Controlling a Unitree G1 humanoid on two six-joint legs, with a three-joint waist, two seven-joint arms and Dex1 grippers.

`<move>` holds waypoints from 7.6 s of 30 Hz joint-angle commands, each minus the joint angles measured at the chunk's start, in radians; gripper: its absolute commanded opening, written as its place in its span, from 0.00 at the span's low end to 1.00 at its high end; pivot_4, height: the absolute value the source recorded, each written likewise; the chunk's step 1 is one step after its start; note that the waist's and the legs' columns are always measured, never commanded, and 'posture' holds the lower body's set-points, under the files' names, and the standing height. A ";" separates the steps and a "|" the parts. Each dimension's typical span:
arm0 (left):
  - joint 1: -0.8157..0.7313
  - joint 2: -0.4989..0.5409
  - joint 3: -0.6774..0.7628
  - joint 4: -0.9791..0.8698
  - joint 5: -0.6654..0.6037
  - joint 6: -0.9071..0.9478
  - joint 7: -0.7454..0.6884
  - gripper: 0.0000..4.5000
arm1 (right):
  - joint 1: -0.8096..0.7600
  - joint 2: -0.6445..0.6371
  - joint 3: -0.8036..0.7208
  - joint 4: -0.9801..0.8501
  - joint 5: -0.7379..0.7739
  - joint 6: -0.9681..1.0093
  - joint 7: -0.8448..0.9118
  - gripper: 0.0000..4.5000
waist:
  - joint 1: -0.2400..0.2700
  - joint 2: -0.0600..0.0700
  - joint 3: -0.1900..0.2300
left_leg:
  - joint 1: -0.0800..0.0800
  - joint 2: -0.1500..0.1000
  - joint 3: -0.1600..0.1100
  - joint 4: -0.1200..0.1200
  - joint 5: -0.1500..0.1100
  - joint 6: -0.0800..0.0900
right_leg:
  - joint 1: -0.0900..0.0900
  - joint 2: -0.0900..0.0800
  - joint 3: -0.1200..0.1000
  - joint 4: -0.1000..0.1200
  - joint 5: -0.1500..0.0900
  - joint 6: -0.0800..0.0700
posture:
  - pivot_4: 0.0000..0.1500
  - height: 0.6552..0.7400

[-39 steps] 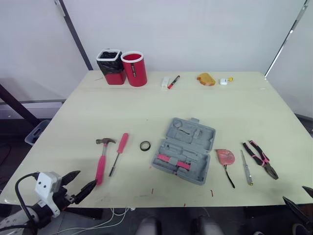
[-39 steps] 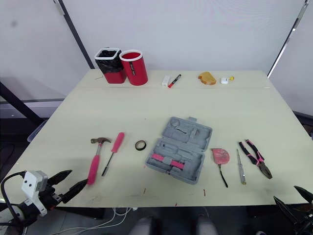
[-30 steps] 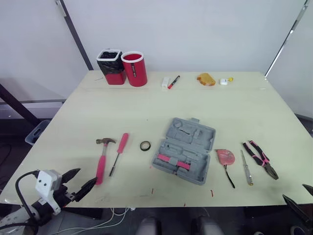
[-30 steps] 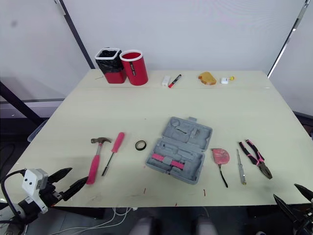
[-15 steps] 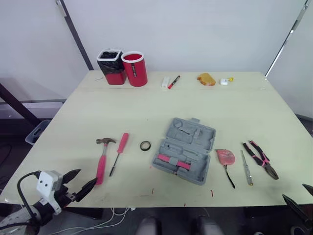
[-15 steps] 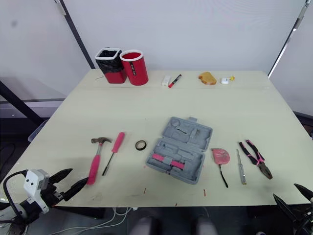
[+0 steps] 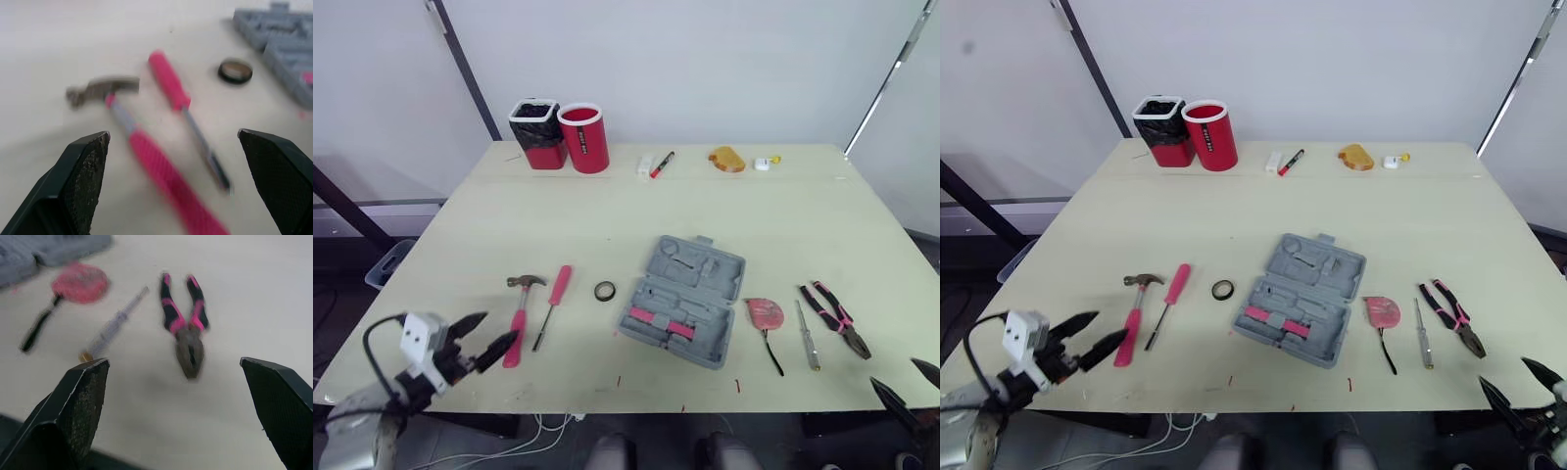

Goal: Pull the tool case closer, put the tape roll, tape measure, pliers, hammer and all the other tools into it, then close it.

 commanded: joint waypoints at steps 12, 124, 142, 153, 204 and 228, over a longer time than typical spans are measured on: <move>-0.407 0.041 -0.210 0.165 0.095 0.048 -0.092 0.99 | -0.164 -0.052 0.141 -0.343 -0.025 0.375 -0.216 1.00 | -0.001 0.000 0.000 | -0.002 -0.003 0.003 0.000 0.000 0.000 | 0.000 0.003 -0.001 0.000 0.003 0.002 | 1.00 1.00; -0.760 -0.229 -0.511 0.685 0.493 -0.097 -0.472 0.03 | -0.604 -0.015 0.619 -0.152 -0.204 0.708 -0.058 0.00 | -0.005 -0.004 0.002 | -0.020 -0.004 -0.003 0.020 0.000 0.000 | -0.013 0.006 -0.004 0.016 0.005 0.004 | 1.00 1.00; -0.553 -0.178 -0.564 0.269 0.410 0.133 -0.421 0.03 | -0.549 -0.021 0.616 -0.186 -0.167 0.705 -0.040 0.00 | -0.004 -0.004 0.002 | -0.019 -0.003 -0.003 0.020 0.000 0.000 | -0.013 0.006 -0.004 0.017 0.005 0.004 | 1.00 1.00; -0.553 -0.152 -0.565 0.297 0.398 0.119 -0.395 0.03 | -0.539 -0.012 0.636 -0.221 -0.149 0.737 -0.038 0.00 | -0.004 -0.004 0.002 | -0.018 -0.003 -0.003 0.020 0.000 0.000 | -0.013 0.006 -0.004 0.017 0.005 0.004 | 1.00 1.00; -0.485 -0.122 -0.629 0.193 0.354 0.157 -0.415 0.03 | -0.500 -0.034 0.648 -0.240 -0.137 0.759 -0.024 0.00 | -0.004 -0.004 0.002 | -0.018 -0.003 -0.003 0.020 0.000 0.000 | -0.013 0.006 -0.004 0.017 0.005 0.004 | 1.00 1.00; -0.452 -0.087 -0.649 0.160 0.342 0.170 -0.446 0.03 | -0.481 -0.059 0.661 -0.267 -0.116 0.802 -0.009 0.00 | -0.004 -0.004 0.002 | -0.018 -0.003 -0.003 0.020 0.000 0.000 | -0.013 0.006 -0.004 0.016 0.005 0.004 | 1.00 1.00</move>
